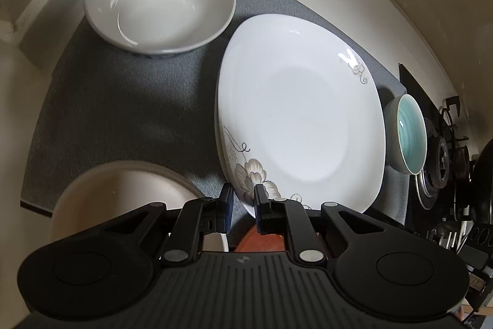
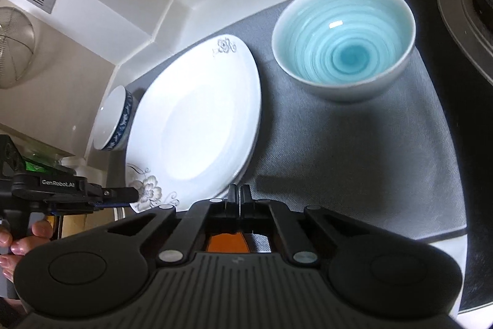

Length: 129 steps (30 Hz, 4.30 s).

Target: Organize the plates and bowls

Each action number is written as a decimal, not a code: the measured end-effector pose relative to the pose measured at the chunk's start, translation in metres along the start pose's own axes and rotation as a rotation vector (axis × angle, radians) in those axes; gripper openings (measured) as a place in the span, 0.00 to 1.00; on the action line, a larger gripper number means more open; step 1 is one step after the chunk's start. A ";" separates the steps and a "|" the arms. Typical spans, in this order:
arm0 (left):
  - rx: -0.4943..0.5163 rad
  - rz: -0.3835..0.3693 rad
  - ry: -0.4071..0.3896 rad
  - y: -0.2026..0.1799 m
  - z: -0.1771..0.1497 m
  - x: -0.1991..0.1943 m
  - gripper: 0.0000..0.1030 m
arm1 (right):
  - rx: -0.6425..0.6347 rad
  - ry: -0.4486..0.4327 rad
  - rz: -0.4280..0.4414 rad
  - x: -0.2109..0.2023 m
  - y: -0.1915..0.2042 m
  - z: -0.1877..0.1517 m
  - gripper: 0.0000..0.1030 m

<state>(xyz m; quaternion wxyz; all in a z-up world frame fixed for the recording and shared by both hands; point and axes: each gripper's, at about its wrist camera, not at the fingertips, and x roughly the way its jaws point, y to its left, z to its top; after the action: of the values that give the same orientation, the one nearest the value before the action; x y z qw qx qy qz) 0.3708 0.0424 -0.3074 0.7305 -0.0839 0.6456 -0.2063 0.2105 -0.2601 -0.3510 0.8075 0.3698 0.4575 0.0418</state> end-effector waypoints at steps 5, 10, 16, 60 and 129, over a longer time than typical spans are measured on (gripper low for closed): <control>-0.016 -0.004 -0.006 0.003 0.002 0.000 0.14 | 0.027 0.018 0.012 0.007 0.003 -0.005 0.04; -0.012 -0.008 -0.024 0.003 -0.006 -0.009 0.17 | 0.023 -0.023 -0.075 -0.011 0.004 -0.005 0.35; 0.004 -0.040 -0.034 -0.002 -0.015 -0.012 0.35 | 0.073 -0.045 -0.025 -0.021 -0.004 0.002 0.40; 0.337 0.153 -0.219 -0.056 -0.134 -0.026 0.75 | -0.339 -0.032 -0.144 -0.021 0.034 -0.057 0.82; 0.382 0.051 -0.062 -0.087 -0.100 -0.071 0.24 | -0.275 -0.034 -0.178 -0.116 0.074 -0.046 0.16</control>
<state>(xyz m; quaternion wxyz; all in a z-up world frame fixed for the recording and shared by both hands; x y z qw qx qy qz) 0.2500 0.0073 -0.2243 0.7578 0.0665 0.5736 -0.3039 0.1282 -0.2282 -0.2364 0.8587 0.2145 0.4648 0.0260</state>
